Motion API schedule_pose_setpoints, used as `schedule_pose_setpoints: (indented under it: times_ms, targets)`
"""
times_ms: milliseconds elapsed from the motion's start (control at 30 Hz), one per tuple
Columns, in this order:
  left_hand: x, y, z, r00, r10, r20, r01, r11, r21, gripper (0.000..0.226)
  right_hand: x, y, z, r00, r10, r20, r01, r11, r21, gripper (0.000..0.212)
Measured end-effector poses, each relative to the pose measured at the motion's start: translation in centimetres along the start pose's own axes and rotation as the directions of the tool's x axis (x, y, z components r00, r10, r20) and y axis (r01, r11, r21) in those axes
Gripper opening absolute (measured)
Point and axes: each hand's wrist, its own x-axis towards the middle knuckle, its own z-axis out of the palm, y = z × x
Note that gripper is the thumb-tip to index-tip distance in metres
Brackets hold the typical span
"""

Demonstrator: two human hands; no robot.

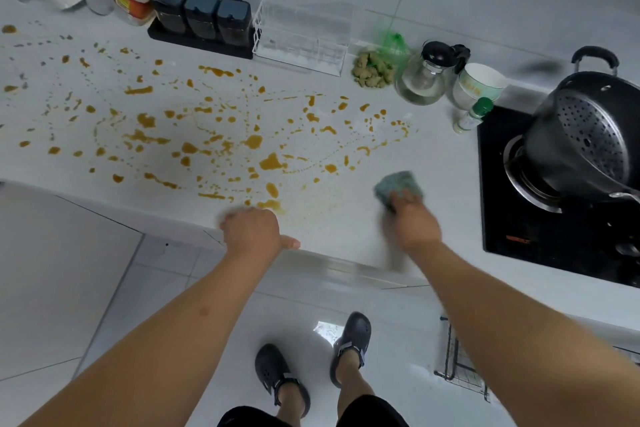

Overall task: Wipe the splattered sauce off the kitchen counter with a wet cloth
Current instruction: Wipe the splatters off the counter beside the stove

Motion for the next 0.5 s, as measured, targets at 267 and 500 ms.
schedule_pose_setpoints:
  times_ms: [267, 500]
  targets:
    - [0.0, 0.0, -0.1, 1.000, -0.004, -0.019, 0.005, 1.000, 0.014, 0.075, -0.3, -11.6, 3.5, 0.996, -0.083, 0.020, 0.083, 0.996, -0.013, 0.047]
    - [-0.1, 0.0, 0.0, 1.000, 0.017, -0.013, -0.017, 1.000, 0.016, 0.075, -5.4, -8.3, 5.0, 0.870, -0.493, 0.002, 0.493, 0.869, 0.047, 0.052]
